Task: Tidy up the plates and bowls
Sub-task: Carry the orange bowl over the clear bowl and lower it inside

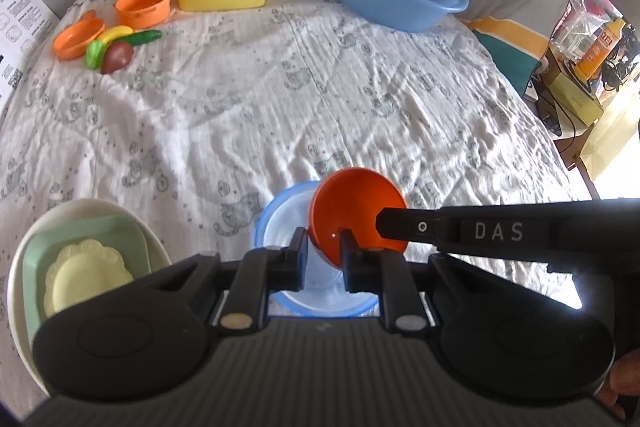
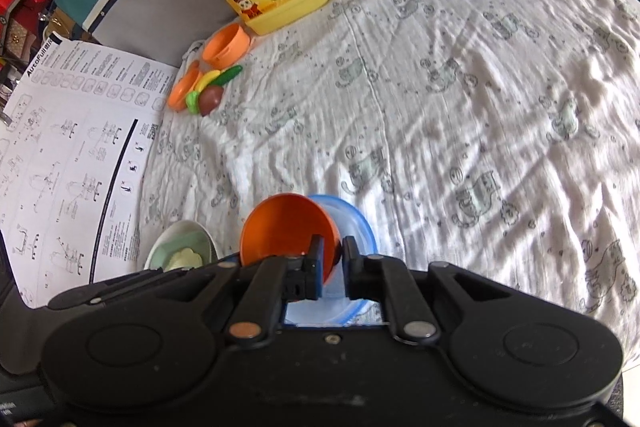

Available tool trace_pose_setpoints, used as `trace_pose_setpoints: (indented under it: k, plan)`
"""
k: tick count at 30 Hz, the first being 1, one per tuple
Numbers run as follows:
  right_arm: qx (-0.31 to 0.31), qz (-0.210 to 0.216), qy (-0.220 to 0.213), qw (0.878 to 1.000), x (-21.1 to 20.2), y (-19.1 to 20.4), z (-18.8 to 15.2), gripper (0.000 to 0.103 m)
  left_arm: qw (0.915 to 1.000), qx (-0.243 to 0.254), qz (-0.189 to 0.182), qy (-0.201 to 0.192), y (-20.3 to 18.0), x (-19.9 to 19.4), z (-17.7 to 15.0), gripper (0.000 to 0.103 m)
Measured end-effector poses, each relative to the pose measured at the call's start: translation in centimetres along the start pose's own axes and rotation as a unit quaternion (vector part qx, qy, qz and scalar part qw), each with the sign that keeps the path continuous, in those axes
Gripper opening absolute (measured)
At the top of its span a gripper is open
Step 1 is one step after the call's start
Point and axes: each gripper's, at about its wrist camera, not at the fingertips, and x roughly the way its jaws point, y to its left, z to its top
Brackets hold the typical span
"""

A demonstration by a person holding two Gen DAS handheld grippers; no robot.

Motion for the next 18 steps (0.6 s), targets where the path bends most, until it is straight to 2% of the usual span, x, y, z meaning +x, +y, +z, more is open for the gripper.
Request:
trace_pose_setpoints:
  k: [18]
  plan:
    - [-0.005, 0.005, 0.032, 0.999, 1.9, 0.5, -0.6, 0.012, 0.9995, 0.002, 0.023, 0.020, 0.7, 1.1, -1.0, 0.019]
